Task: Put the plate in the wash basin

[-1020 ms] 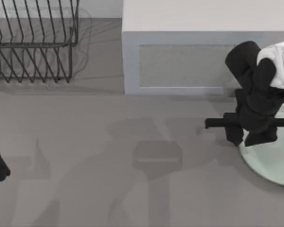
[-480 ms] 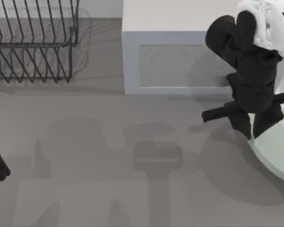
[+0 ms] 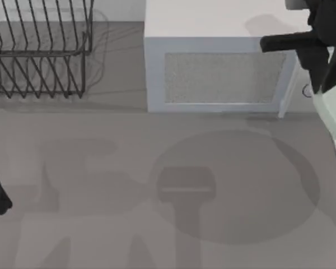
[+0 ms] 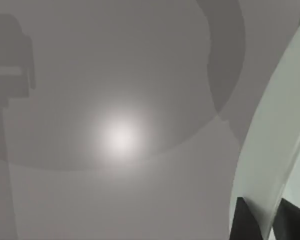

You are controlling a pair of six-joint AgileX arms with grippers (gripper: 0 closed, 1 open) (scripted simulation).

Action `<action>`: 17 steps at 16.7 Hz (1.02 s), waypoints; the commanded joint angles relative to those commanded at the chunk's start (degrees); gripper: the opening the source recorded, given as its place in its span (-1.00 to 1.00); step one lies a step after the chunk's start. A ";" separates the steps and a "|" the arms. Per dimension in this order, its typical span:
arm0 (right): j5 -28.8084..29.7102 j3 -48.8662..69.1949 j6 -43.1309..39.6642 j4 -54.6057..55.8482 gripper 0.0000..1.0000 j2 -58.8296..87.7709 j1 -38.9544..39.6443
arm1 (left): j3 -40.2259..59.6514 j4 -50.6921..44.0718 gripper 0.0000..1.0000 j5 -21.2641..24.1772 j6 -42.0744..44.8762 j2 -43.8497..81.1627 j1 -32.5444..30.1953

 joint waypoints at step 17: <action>0.41 22.01 -4.24 1.49 -1.00 11.24 -14.75 | 0.00 0.00 1.00 0.00 0.00 0.00 0.00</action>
